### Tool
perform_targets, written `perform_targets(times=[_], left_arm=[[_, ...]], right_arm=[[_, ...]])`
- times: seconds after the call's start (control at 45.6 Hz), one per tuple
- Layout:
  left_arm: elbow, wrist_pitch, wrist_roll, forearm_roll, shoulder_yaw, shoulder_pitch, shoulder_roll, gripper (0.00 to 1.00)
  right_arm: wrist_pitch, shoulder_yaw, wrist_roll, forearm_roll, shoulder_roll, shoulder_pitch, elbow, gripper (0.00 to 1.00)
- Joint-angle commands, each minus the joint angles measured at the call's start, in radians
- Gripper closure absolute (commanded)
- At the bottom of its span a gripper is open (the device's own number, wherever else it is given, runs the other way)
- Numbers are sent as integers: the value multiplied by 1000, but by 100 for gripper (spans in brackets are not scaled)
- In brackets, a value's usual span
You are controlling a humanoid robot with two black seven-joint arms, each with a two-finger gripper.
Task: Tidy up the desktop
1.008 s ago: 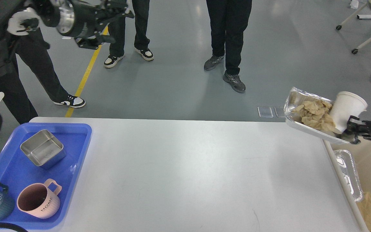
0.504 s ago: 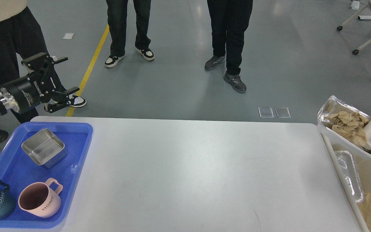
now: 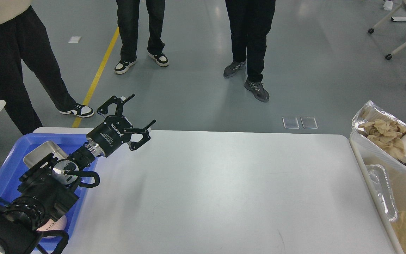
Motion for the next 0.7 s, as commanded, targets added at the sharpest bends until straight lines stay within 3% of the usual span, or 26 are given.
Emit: perform_targets(times=[0.0,0.219,0.504,0.679], left_arm=[[1,16,2,2,1,4,2,4],[1,19,2,3,6,12,32,4],[1,18,0,5,10,15,32,4],[1,22,-1,2,10,15,32,4]], right_arm=[[-20,0,0,0,-2,-5,-9,100],[-71,-1,-3,0,-22,-71,-51,100],[-140,-1,-6,22,-5,-97,-223,100],[-167,-3,-6,65,62,-97,-331,100]])
